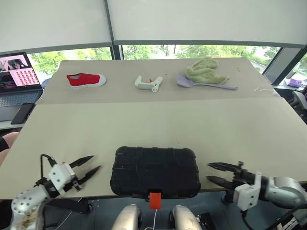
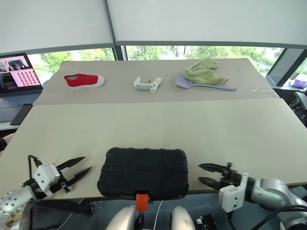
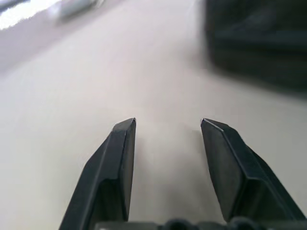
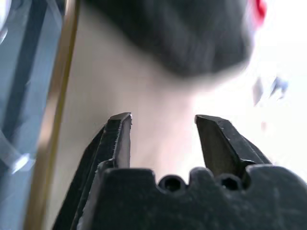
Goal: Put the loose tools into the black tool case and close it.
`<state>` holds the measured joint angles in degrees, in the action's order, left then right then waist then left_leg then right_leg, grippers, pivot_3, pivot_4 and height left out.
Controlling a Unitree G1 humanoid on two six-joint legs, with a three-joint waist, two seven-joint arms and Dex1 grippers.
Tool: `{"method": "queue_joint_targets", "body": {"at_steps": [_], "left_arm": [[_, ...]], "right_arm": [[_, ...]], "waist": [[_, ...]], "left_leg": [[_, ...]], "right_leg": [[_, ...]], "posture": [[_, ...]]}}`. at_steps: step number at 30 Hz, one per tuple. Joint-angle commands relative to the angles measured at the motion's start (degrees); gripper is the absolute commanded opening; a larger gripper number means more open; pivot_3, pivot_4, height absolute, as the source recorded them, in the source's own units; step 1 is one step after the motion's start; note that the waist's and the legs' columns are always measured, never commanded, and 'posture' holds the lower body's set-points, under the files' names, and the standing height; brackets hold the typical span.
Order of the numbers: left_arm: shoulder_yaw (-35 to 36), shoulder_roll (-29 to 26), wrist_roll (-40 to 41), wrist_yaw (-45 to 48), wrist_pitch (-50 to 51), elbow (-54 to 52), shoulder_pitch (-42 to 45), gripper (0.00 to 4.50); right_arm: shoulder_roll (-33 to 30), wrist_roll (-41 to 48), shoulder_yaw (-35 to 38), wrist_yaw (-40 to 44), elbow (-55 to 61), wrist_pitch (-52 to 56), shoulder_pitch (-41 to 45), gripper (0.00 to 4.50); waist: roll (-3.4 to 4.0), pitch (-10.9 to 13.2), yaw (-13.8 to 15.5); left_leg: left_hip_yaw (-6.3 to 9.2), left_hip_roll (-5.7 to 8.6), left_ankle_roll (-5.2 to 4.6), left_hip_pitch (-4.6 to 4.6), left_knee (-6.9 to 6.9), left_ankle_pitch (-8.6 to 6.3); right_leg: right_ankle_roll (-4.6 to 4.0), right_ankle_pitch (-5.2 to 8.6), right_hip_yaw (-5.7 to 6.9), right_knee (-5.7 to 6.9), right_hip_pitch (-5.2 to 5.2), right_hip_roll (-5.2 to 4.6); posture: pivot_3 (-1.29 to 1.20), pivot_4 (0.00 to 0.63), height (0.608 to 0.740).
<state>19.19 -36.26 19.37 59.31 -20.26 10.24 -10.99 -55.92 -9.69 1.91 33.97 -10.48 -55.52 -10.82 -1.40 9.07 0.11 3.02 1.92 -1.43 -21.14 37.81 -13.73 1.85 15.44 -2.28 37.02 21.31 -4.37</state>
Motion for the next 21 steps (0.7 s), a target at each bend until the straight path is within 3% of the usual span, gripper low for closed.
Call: {"method": "queue_joint_targets", "body": {"at_steps": [1, 4, 5, 9, 16, 21], "left_arm": [[-0.93, -2.33, 2.34, -0.11, 5.94, -1.06, 5.61, 2.36], [-4.58, -2.37, 2.54, 0.03, 12.61, -0.41, 13.79, 1.71], [-6.11, -2.0, 2.8, 0.5, 14.83, -0.76, 16.26, 1.2], [-11.98, -1.53, 0.92, 2.58, 20.28, -0.23, 22.74, 0.06], [-19.34, -1.02, -1.15, 6.57, 26.47, 4.48, 29.54, 0.06], [-19.74, -1.6, -1.13, 7.37, 29.61, 4.7, 30.01, 0.06]], "right_arm": [[-4.95, 18.14, -0.37, 7.92, 9.51, 11.19, -6.66, 1.59], [-9.82, 31.53, -2.83, 15.18, 22.41, 25.78, -13.69, 0.63], [-11.27, 33.42, -3.69, 16.88, 26.37, 29.5, -15.27, 0.14], [-12.53, 33.6, -7.57, 19.28, 37.12, 41.11, -16.64, 0.0], [-0.82, 25.05, -19.17, 17.76, 40.44, 56.29, -1.65, 0.0], [5.6, 20.57, -20.13, 15.98, 37.51, 59.87, 5.94, 0.0]], "waist": [[0.08, 0.03, 0.21], [0.15, 0.09, 0.45], [0.15, 0.09, 0.44], [0.05, 0.14, 0.08], [-0.05, 0.18, -0.51], [-0.08, 0.19, -1.01]], "left_leg": [[0.0, 0.01, 0.0, -0.01, 0.0, 0.0], [0.01, -0.07, -0.07, -0.03, -0.01, -0.05], [0.01, -0.07, -0.08, -0.05, 0.0, -0.06], [0.01, -0.1, -0.08, -0.08, 0.02, -0.08], [0.0, 0.03, 0.02, -0.84, 0.09, -0.07], [0.01, 0.05, 0.04, -0.96, 0.12, -0.04]], "right_leg": [[0.0, 0.0, 0.0, 0.02, 0.01, -0.02], [-0.01, -0.01, -0.02, 0.02, -0.01, -0.04], [0.0, -0.01, -0.01, 0.02, -0.02, -0.05], [0.05, -0.04, -0.05, -0.02, 0.01, -0.04], [0.07, -0.13, -0.04, 0.11, 0.89, 0.06], [0.03, -0.19, -0.05, 0.16, 1.06, 0.12]], "posture": [[0.0, 0.15, 0.74], [0.0, 0.15, 0.74], [0.0, 0.15, 0.74], [0.0, 0.15, 0.74], [0.0, 0.15, 0.74], [0.0, 0.15, 0.74]]}}
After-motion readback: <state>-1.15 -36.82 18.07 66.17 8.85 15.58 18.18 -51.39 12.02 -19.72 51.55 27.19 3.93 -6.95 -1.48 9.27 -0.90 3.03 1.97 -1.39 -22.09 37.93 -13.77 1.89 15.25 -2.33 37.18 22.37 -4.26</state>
